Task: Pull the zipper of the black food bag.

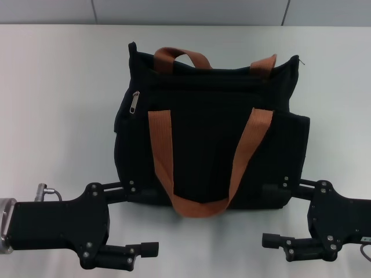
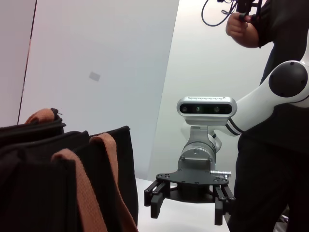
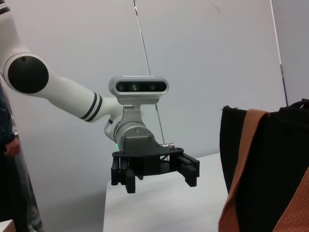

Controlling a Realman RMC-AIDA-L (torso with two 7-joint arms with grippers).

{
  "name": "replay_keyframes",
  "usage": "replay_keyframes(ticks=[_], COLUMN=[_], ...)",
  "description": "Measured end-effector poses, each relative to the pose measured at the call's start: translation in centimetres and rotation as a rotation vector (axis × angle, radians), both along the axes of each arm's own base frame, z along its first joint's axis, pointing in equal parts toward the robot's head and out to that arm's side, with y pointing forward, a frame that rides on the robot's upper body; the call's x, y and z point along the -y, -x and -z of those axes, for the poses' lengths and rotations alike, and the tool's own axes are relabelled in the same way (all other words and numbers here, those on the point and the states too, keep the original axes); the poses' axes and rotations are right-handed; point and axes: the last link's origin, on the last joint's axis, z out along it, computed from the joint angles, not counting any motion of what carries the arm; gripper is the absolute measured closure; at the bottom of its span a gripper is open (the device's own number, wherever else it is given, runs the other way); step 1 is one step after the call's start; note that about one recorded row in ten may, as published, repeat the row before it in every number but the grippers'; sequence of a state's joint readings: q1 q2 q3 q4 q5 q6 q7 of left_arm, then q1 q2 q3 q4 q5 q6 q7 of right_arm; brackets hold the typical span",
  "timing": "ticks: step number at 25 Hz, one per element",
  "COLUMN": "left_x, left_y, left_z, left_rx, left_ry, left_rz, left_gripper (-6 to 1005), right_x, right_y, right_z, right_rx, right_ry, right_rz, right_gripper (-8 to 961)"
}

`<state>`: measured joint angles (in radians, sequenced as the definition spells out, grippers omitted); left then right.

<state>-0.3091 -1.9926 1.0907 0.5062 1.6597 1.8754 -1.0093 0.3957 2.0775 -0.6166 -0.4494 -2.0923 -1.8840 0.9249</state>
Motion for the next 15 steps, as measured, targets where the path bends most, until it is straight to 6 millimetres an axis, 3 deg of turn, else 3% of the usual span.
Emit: replay_keyframes(ticks=[15], left_x=[0.37], left_y=[0.2], left_z=[-0.13], left_rx=[0.008], left_ry=[-0.001], left_rz=[-0.009], left_gripper=[185], right_x=[0.0], right_y=[0.02], right_z=[0.04], right_rx=[0.0], right_ry=[0.0], right_rz=[0.0], right_gripper=[135])
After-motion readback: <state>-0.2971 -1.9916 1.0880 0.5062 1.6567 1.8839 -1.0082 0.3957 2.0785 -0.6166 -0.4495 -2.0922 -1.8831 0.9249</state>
